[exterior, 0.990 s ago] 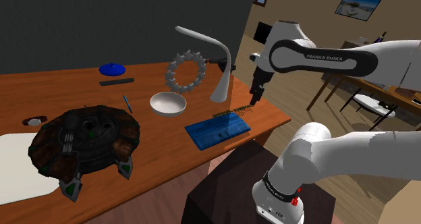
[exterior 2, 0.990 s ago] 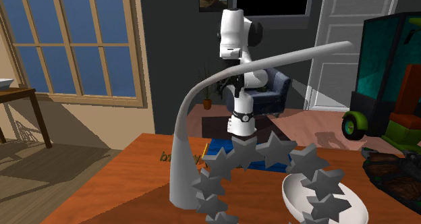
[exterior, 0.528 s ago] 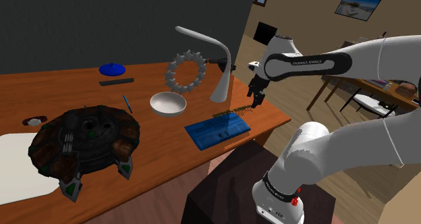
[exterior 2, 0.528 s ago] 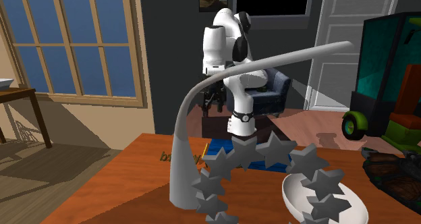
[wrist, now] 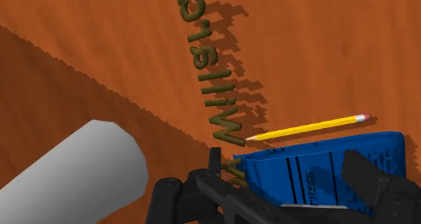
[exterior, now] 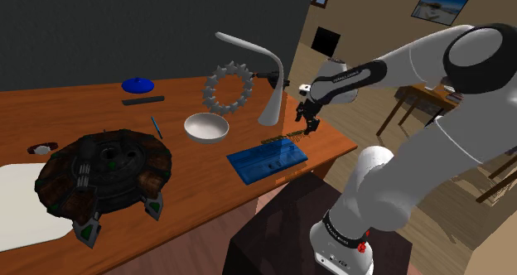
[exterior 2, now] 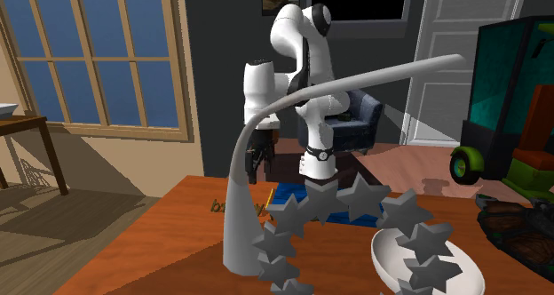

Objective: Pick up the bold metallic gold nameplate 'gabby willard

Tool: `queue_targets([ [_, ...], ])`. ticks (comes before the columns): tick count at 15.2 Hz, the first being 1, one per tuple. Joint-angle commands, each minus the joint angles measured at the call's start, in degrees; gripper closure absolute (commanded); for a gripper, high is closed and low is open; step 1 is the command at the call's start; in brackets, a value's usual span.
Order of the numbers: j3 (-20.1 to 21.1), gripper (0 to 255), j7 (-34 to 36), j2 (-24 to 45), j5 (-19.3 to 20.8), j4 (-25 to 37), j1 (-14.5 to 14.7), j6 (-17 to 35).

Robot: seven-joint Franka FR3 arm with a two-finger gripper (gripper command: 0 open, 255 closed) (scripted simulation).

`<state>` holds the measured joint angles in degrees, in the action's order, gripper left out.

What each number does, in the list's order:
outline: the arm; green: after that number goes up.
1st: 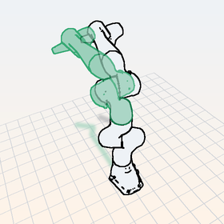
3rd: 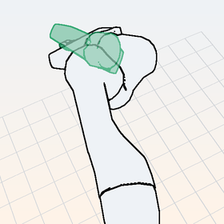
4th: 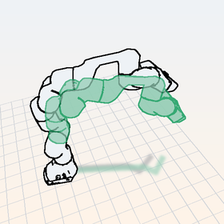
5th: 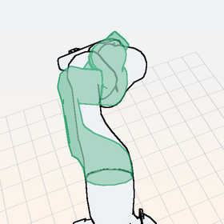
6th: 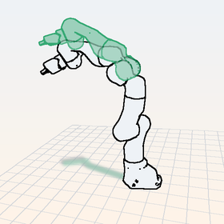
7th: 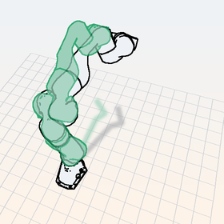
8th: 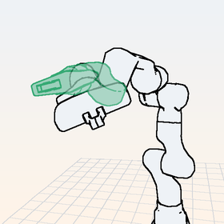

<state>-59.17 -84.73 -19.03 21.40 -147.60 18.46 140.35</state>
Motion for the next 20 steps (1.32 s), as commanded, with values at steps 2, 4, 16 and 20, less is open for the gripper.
queue_targets([
  [2, -14.1, 0, -16.4, 10.8, -12.9, 3.5, 14.2, 6.2],
  [4, 8.4, 0, -35.9, 23.3, -34.0, 6.9, -6.8, 7.8],
  [16, 4.7, 255, -51.5, 34.8, -54.7, 8.3, -1.1, 9.8],
  [20, 4.7, 255, -51.5, 34.9, -54.7, 8.3, -1.1, 9.8],
])
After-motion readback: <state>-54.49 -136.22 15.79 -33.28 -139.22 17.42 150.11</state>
